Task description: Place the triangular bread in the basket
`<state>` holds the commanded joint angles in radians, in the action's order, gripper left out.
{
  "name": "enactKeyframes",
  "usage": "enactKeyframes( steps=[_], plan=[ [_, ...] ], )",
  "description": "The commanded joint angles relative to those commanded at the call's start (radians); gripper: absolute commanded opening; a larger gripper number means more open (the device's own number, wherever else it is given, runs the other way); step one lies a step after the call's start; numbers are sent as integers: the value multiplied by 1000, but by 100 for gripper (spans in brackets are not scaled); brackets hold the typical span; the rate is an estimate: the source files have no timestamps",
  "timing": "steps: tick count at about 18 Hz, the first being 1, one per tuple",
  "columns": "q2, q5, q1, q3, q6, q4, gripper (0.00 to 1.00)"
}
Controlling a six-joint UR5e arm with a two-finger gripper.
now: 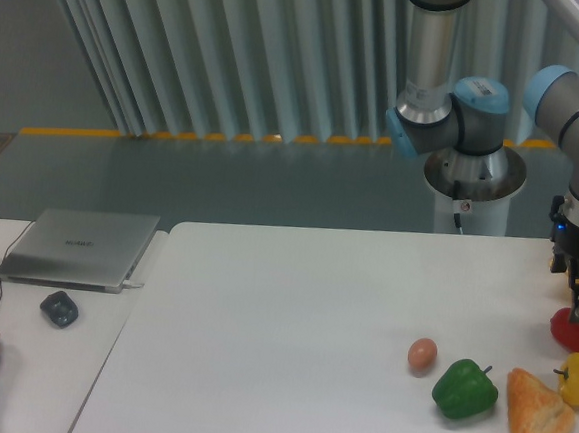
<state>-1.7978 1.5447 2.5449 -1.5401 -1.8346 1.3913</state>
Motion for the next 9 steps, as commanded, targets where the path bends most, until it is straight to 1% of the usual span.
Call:
enactKeyframes(
  steps=[6, 8, 9],
  plan=[
    [3, -8, 6, -2, 3, 0, 100],
    [5, -14, 15, -3, 43, 0, 100],
    [6, -34, 18, -5, 102, -2, 100]
  ],
)
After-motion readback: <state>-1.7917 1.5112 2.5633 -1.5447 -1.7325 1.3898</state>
